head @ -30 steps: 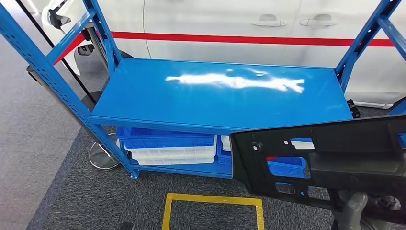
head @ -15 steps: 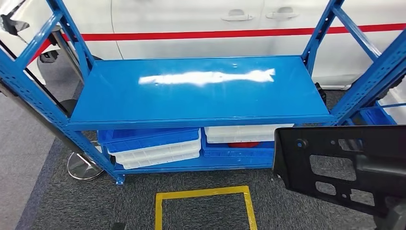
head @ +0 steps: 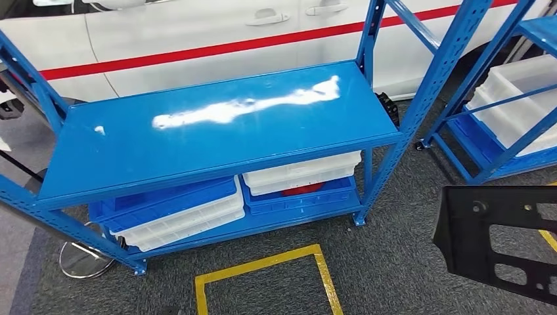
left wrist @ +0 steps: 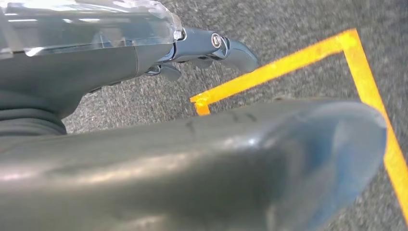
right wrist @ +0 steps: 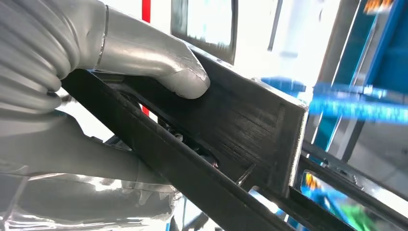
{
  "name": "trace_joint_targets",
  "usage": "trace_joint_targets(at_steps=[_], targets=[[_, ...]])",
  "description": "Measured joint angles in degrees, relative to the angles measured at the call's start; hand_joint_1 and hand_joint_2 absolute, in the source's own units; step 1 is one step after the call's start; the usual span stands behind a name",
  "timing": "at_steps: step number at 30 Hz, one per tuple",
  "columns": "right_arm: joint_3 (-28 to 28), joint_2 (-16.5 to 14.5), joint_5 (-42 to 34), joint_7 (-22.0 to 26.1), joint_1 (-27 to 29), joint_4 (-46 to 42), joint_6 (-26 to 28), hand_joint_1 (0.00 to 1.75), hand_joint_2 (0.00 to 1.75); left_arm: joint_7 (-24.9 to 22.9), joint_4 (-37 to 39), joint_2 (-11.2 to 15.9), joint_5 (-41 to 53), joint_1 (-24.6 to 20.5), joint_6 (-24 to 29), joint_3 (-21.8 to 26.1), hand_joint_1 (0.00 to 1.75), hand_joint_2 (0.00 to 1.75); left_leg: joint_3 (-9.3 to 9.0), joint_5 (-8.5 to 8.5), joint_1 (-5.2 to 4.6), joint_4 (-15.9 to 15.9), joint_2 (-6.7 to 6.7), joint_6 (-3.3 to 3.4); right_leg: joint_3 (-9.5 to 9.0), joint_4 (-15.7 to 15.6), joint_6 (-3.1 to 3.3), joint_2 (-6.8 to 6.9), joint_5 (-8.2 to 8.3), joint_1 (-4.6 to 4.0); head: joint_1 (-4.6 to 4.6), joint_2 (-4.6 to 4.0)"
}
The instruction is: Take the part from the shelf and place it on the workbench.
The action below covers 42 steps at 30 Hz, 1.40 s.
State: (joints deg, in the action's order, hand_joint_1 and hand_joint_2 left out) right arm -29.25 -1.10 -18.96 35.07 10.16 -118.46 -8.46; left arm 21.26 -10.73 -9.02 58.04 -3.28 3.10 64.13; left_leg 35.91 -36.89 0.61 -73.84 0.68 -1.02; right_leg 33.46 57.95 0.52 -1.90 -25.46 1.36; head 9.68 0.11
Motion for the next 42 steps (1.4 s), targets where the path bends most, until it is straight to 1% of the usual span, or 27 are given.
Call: trace_joint_targets(at_steps=[1, 2, 4, 6, 8, 9, 10, 12, 13, 15, 16, 17, 18, 20, 22, 24, 26, 28, 30, 31, 32, 33, 35, 37, 39, 40, 42], targets=[[-1.34, 0.36, -0.72, -0.36, 0.02, 0.0, -0.06, 1.75, 1.75, 0.02, 0.0, 0.02, 0.2, 0.04, -0.07, 0.0, 0.0, 0.0, 0.04, 1.06, 0.0, 0.28, -0.13, 0.14, -0.03, 0.07, -0.01, -0.84, 0.0, -0.04, 0.0, 0.0], [-2.51, 0.7, -1.25, -0.6, 0.03, 0.0, -0.15, 1.75, 1.75, 0.05, 0.0, 0.05, 0.38, 0.04, -0.1, 0.0, 0.0, 0.0, -0.96, 3.13, 0.0, 2.88, -0.43, 0.35, -0.1, 0.17, -0.04, -1.7, -0.02, -0.06, 0.0, 0.0], [-4.23, 1.26, -2.01, -0.86, -0.06, 0.0, -0.21, 1.75, 1.75, 0.23, 0.0, 0.19, 0.58, 0.05, -0.15, 0.0, 0.0, 0.0, -4.08, 7.33, 0.05, 10.67, -2.96, 0.9, -0.06, 0.41, -0.28, -3.35, -0.03, -0.06, 0.0, 0.01], [-5.88, 2.15, -3.23, -1.38, -0.28, 0.0, -0.23, 1.75, 1.75, 0.52, 0.0, 0.33, 0.62, 0.02, -0.22, 0.0, 0.0, 0.0, -5.72, 8.68, -0.01, 15.07, -5.17, 1.23, 0.49, 0.61, -1.0, -4.96, 0.18, 0.09, 0.0, 0.01], [-8.28, 3.44, -4.91, -2.32, -0.4, -0.01, -0.37, 1.75, 1.75, 0.72, 0.0, 0.38, 0.62, -0.17, -0.29, 0.0, 0.0, 0.0, -5.91, 8.63, -0.2, 15.75, -4.63, 1.63, 1.08, 0.48, -2.05, -6.4, 0.62, 0.37, -0.01, 0.01], [-9.76, 4.13, -5.74, -2.84, -0.38, -0.01, -0.54, 1.75, 1.75, 0.77, 0.0, 0.38, 0.61, -0.28, -0.32, 0.0, 0.0, 0.0, -5.99, 8.9, -0.18, 16.05, -3.93, 2.03, 1.25, 0.55, -2.42, -6.01, 0.66, 0.49, -0.02, 0.01], [-11.19, 4.79, -6.43, -3.29, -0.51, -0.02, -0.74, 1.75, 1.75, 0.78, 0.0, 0.38, 0.61, -0.34, -0.33, 0.0, 0.0, 0.0, -6.09, 9.19, -0.12, 16.4, -3.18, 2.5, 1.67, 1.2, -2.68, -4.61, 0.2, 0.45, -0.02, 0.01], [-13.41, 5.91, -7.24, -3.95, -1.14, -0.04, -1.13, 1.75, 1.75, 0.76, 0.0, 0.38, 0.59, -0.32, -0.35, 0.0, 0.0, 0.0, -6.09, 9.57, -0.07, 16.9, -1.45, 3.17, 3.93, 5.81, -2.98, -0.6, -2.64, 0.25, -0.02, 0.01], [-14.02, 6.28, -7.36, -4.19, -1.53, -0.04, -1.22, 1.75, 1.75, 0.73, 0.0, 0.38, 0.6, -0.25, -0.35, 0.01, 0.0, 0.0, -6.01, 9.58, -0.17, 16.94, -0.61, 3.33, 5.66, 9.37, -3.14, 0.72, -4.58, 0.17, -0.02, 0.0], [-14.62, 6.71, -7.04, -4.71, -2.18, 0.0, -1.24, 1.75, 1.75, 0.65, 0.0, 0.38, 0.58, -0.19, -0.37, 0.02, 0.0, 0.0, -5.84, 9.53, -0.32, 16.89, 1.2, 3.37, 8.33, 15.28, -3.49, 1.38, -6.8, 0.31, -0.02, 0.0], [-14.77, 6.88, -6.7, -4.97, -2.53, 0.03, -1.18, 1.75, 1.75, 0.62, 0.0, 0.38, 0.58, -0.22, -0.37, 0.02, 0.0, 0.0, -5.81, 9.48, -0.36, 16.86, 2.1, 3.32, 8.27, 15.59, -3.61, 1.56, -6.41, 0.4, -0.02, 0.01], [-14.9, 7.08, -6.31, -5.19, -2.92, 0.05, -1.09, 1.75, 1.75, 0.61, 0.0, 0.37, 0.56, -0.28, -0.36, 0.01, 0.0, 0.0, -5.84, 9.41, -0.38, 16.82, 2.99, 3.21, 7.0, 13.67, -3.67, 1.91, -5.09, 0.47, -0.02, 0.01], [-15.0, 7.34, -5.94, -5.39, -3.3, 0.07, -0.95, 1.75, 1.75, 0.64, 0.0, 0.36, 0.55, -0.35, -0.34, 0.01, 0.0, 0.0, -5.95, 9.29, -0.39, 16.78, 3.8, 3.04, 4.7, 9.92, -3.66, 2.7, -3.25, 0.49, -0.02, 0.01], [-15.12, 7.82, -5.28, -5.65, -3.95, 0.1, -0.69, 1.75, 1.75, 0.78, 0.0, 0.36, 0.52, -0.51, -0.28, 0.01, 0.0, 0.0, -6.18, 8.94, -0.65, 16.64, 5.04, 2.5, 0.54, 2.67, -3.08, 5.18, -1.01, 0.16, -0.01, 0.01], [-15.14, 8.16, -4.82, -5.84, -4.43, 0.15, -0.45, 1.75, 1.75, 0.94, 0.0, 0.38, 0.49, -0.67, -0.2, 0.01, 0.0, 0.0, -6.45, 8.68, -0.93, 16.61, 6.06, 1.88, -0.52, 0.37, -2.15, 6.0, -0.8, -0.28, -0.01, 0.01], [-15.25, 8.35, -4.67, -5.93, -4.64, 0.18, -0.28, 1.75, 1.75, 1.01, 0.0, 0.39, 0.48, -0.82, -0.11, 0.02, 0.0, 0.0, -6.76, 8.41, -0.91, 16.58, 6.65, 1.2, -0.29, 0.28, -1.36, 4.61, -0.54, -0.26, -0.02, 0.0], [-15.43, 8.49, -4.66, -5.91, -4.96, 0.21, -0.24, 1.75, 1.75, 1.02, 0.0, 0.4, 0.48, -0.86, -0.07, 0.02, 0.0, 0.0, -6.1, 6.72, -0.68, 14.55, 4.35, 0.6, -0.23, -0.04, -0.6, 3.33, -0.21, -0.01, -0.01, 0.0], [-15.5, 8.59, -4.63, -5.9, -5.31, 0.24, -0.24, 1.75, 1.75, 1.02, 0.0, 0.4, 0.48, -0.74, -0.02, 0.02, 0.0, 0.0, -3.15, 3.1, -0.46, 7.97, 1.07, 0.36, -0.09, -0.12, -0.07, 2.02, 0.0, -0.01, 0.01, 0.01], [-15.49, 8.62, -4.21, -5.93, -5.37, 0.28, -0.22, 1.75, 1.75, 1.02, 0.0, 0.4, 0.49, -0.51, 0.03, 0.02, 0.0, 0.0, 0.26, 0.7, -0.43, 0.96, 0.04, 0.38, 0.04, -0.06, 0.13, 0.46, 0.08, -0.2, 0.01, 0.01], [-15.49, 8.62, -3.67, -5.96, -5.35, 0.29, -0.16, 1.75, 1.75, 1.0, 0.0, 0.4, 0.49, -0.41, 0.04, 0.02, 0.0, 0.0, 0.91, 1.09, -0.44, -0.07, -0.08, 0.46, 0.04, -0.01, 0.14, -0.41, 0.09, -0.26, 0.01, 0.0], [-15.49, 8.62, -2.7, -5.99, -5.33, 0.3, 0.0, 1.75, 1.75, 0.96, 0.0, 0.41, 0.5, -0.35, 0.04, 0.02, 0.0, 0.0, 0.56, 2.58, -0.44, 1.12, -0.23, 0.63, 0.0, 0.06, 0.14, -1.29, 0.09, -0.3, 0.01, 0.0], [-15.49, 8.64, -1.21, -6.01, -5.34, 0.31, 0.31, 1.75, 1.75, 0.91, 0.0, 0.42, 0.52, -0.35, 0.02, 0.02, 0.0, 0.0, -0.68, 4.84, -0.46, 4.28, -0.7, 0.89, -0.06, 0.13, 0.13, -2.16, 0.09, -0.34, 0.01, 0.0], [-15.26, 8.87, 3.34, -5.88, -5.64, 0.4, 1.6, 1.75, 1.75, 0.72, 0.0, 0.6, 0.56, -0.38, -0.05, 0.03, 0.0, 0.0, -3.65, 8.55, -0.41, 11.86, -3.34, 1.65, 0.0, 0.3, -0.06, -3.8, 0.11, -0.36, 0.01, 0.0], [-14.43, 9.67, 9.62, -5.71, -6.78, 0.75, 4.03, 1.75, 1.75, 0.54, 0.0, 0.79, 0.57, -0.47, -0.16, 0.04, 0.0, 0.0, -4.92, 9.43, -0.45, 15.53, -5.01, 2.08, 0.51, 0.41, -0.73, -5.43, 0.34, -0.12, 0.0, 0.01], [-13.05, 11.3, 16.62, -5.94, -8.57, 1.33, 7.72, 1.75, 1.75, 0.5, 0.0, 0.81, 0.58, -0.79, -0.29, 0.05, 0.0, 0.0, -5.14, 9.58, -0.51, 16.21, -3.85, 2.39, 1.06, 0.3, -1.7, -6.95, 0.76, 0.23, -0.01, 0.01], [-12.28, 12.32, 20.09, -6.1, -9.51, 1.68, 9.92, 1.75, 1.75, 0.57, 0.0, 0.81, 0.58, -1.02, -0.37, 0.05, 0.0, 0.0, -5.33, 9.92, -0.48, 16.66, -3.07, 2.74, 1.38, 0.6, -2.0, -6.37, 0.66, 0.24, -0.01, 0.01], [-10.46, 14.49, 27.66, -6.68, -11.86, 2.46, 14.83, 1.75, 1.75, 0.93, 0.0, 0.8, 0.56, -1.3, -0.53, 0.09, 0.0, 0.0, -5.62, 10.59, -0.43, 17.57, -1.47, 3.38, 3.22, 4.09, -2.31, -2.85, -1.47, 0.04, -0.02, 0.01]])
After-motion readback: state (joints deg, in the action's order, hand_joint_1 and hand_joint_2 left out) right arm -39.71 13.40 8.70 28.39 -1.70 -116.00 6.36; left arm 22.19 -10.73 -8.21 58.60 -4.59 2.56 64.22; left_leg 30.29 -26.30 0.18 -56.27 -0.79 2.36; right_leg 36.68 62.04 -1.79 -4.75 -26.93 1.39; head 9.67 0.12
